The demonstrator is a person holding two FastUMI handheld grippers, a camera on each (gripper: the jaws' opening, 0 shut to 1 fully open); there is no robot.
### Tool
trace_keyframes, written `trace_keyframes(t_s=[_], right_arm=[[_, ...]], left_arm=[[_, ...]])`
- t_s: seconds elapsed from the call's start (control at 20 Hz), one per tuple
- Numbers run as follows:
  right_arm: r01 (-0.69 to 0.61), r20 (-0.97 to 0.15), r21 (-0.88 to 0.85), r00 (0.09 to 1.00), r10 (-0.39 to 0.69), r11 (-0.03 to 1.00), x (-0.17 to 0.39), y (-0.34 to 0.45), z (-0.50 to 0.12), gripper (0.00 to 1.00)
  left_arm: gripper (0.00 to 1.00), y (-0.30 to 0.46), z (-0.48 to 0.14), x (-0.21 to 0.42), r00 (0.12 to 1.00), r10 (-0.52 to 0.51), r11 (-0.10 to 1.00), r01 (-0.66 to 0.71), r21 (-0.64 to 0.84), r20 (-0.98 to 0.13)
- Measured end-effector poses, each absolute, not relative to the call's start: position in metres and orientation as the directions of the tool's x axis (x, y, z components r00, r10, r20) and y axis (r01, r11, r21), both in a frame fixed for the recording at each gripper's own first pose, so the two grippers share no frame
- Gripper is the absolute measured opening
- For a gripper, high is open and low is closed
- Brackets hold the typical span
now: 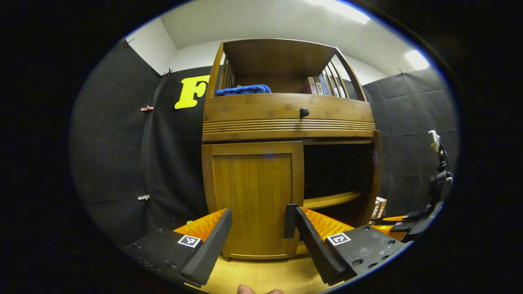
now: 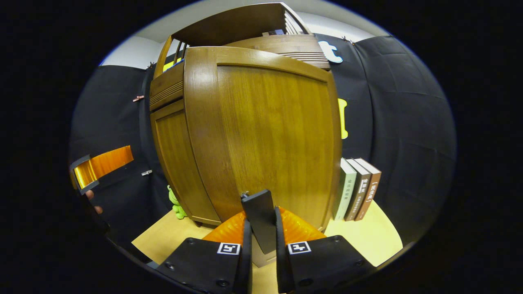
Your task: Open the right door of the double-door shoe cabinet with the right hand, and open the left door with the left hand.
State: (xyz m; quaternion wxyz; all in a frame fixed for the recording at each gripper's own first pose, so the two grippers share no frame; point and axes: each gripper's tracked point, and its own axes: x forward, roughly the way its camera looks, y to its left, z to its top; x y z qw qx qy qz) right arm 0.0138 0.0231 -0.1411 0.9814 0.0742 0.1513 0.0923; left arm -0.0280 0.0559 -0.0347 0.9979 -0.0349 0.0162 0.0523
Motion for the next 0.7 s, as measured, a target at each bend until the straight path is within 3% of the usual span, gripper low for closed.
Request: trace_keyframes(t_s=[0.2,0.25,0.6,0.65,0.7], right_arm=[[-0.135,-0.297,0.154,0.939,0.176,0.979,-0.005,-0.012,-0.139,0.27],[-0.133,-0.303,0.149,0.937,0.173,0.980,-0.008,-0.019,-0.139,0.27],[-0.139,-0.279,0.156,0.944,0.179,0.978,-0.026,-0.067,-0.128,0.25],[-0.134,-0.277,0.143,0.946,0.170,0.981,-0.029,-0.076,-0.125,0.25],[-0.125,-0.279,0.125,0.948,0.155,0.984,-0.031,-0.087,-0.125,0.25]], left_arm=[[0.92,0.044,-0.034,-0.022,0.995,0.096,0.993,-0.098,-0.070,-0.032],[0.96,0.040,-0.035,-0.018,0.995,0.091,0.994,-0.093,-0.065,-0.031],[0.96,0.007,-0.034,0.007,0.998,0.060,0.994,-0.063,-0.092,-0.032],[0.92,0.002,-0.034,0.011,0.998,0.055,0.994,-0.058,-0.089,-0.030],[0.96,-0.002,-0.032,0.014,0.998,0.049,0.995,-0.052,-0.084,-0.029]])
